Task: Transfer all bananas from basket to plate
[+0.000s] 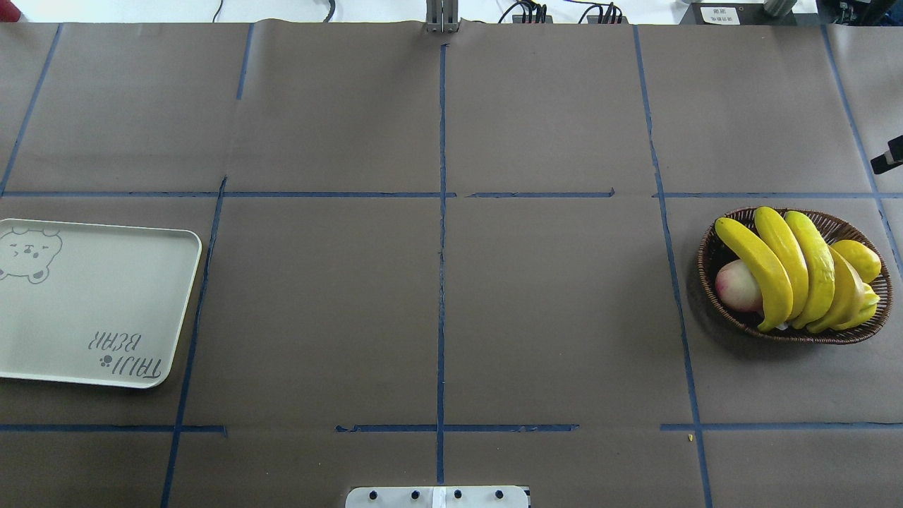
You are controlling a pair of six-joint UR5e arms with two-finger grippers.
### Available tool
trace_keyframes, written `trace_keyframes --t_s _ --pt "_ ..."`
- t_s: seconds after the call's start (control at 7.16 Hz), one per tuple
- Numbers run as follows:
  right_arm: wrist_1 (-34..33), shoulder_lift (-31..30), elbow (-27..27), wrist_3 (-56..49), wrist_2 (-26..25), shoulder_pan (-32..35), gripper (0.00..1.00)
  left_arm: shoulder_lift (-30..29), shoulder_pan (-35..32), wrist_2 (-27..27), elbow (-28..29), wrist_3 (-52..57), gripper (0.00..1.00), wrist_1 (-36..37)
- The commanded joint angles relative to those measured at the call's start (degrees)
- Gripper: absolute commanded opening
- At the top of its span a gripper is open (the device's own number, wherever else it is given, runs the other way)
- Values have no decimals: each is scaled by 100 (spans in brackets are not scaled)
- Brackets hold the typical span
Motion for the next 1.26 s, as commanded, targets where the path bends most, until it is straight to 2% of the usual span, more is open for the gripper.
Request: trace_keyframes --t_s 0.0,0.14,0.42,1.12 --pt "2 157 561 988 -91 -736 100 9 -6 0 -5 -82 100 -3" --pt "2 131 641 1199 -195 -913 100 44 2 8 -5 -74 100 -3" --pt "10 -254 1166 1613 -974 -1650 99 70 3 0 82 -74 100 -248" --pt "151 -651 1003 1281 -1513 -2391 91 202 3 0 100 -82 100 -512"
